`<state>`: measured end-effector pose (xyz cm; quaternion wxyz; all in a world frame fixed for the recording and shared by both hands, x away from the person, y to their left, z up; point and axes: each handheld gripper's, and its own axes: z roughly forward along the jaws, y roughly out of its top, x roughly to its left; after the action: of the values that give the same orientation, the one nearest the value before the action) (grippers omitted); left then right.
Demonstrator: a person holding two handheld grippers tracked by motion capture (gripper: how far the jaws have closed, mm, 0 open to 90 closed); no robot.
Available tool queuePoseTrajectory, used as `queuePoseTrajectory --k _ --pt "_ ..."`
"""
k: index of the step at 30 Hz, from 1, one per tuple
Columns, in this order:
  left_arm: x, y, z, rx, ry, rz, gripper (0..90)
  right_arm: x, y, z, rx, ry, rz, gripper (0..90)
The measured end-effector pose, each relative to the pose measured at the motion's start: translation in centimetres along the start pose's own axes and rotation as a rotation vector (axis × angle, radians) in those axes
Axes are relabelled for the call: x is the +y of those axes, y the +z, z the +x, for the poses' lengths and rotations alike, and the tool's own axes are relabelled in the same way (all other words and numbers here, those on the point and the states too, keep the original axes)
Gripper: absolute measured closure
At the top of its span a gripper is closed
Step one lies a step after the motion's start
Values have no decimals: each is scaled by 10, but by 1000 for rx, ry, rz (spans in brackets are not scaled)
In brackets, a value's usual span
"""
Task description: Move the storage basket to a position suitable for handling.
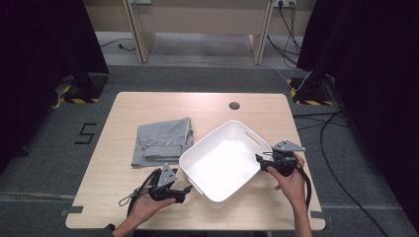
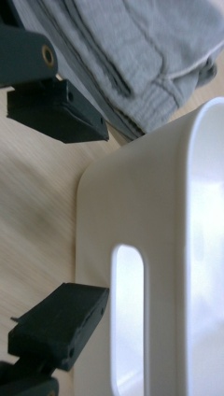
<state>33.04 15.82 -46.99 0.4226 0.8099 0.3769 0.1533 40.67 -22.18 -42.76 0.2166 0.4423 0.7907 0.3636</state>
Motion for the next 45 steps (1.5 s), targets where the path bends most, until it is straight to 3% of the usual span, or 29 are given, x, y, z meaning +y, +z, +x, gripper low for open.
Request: queuePoseTrajectory --k 2,4,7,14,15,18,24,25,26,27,28,29,30,31,32,34,35,37,38,40,42,45 --pt "4 7 1 7 14 0 212 -2 -3 1 -38 11 8 305" --pt "8 12 2 -3 1 3 220 -4 -7 -1 -55 27 17 293" --pt "14 18 8 5 -17 10 232 -9 -14 -4 -50 81 22 263" --pt "24 31 13 20 -30 15 245 -12 -21 -7 -56 106 54 214" --pt "26 35 15 27 -47 13 262 -13 -26 -10 -25 156 61 161" --pt "28 38 17 30 -62 8 280 -13 -30 -11 -14 167 79 163" --pt "27 38 23 39 -80 7 285 -17 -37 -17 71 155 49 150" --pt "27 36 26 39 -96 -1 285 -21 -42 -19 117 130 34 150" --pt "27 36 26 39 -96 -1 282 -21 -42 -19 117 130 34 150" --pt "28 34 28 13 -137 -20 282 -22 -44 -19 136 127 32 150" --pt "30 32 29 -2 -162 -33 269 -26 -48 -20 196 129 13 146" --pt "33 28 26 26 -104 -26 282 -28 -49 -21 221 127 9 148" --pt "33 28 26 26 -104 -26 284 -28 -49 -21 221 127 9 148" --pt "32 26 23 32 -82 -23 282 -30 -51 -24 262 131 -6 158" --pt "30 25 21 17 -93 -24 275 -32 -51 -26 271 135 -13 164" --pt "25 21 16 -21 -100 -17 257 -34 -53 -27 272 126 -33 167" --pt "20 15 10 -5 -66 -15 275 -34 -55 -26 270 114 -42 171" --pt "16 11 6 -9 -54 -19 255 -34 -57 -26 264 99 -44 181" --pt "12 4 0 -25 -55 -32 246 -32 -66 -23 238 49 -44 214" --pt "10 0 -6 -28 -34 -33 243 -31 -69 -21 223 37 -41 210" --pt "6 -3 -16 -43 -12 -32 241 -29 -76 -14 165 -10 -4 191" --pt "5 -1 -28 -70 17 -28 236 -32 -76 -9 114 -35 35 190"
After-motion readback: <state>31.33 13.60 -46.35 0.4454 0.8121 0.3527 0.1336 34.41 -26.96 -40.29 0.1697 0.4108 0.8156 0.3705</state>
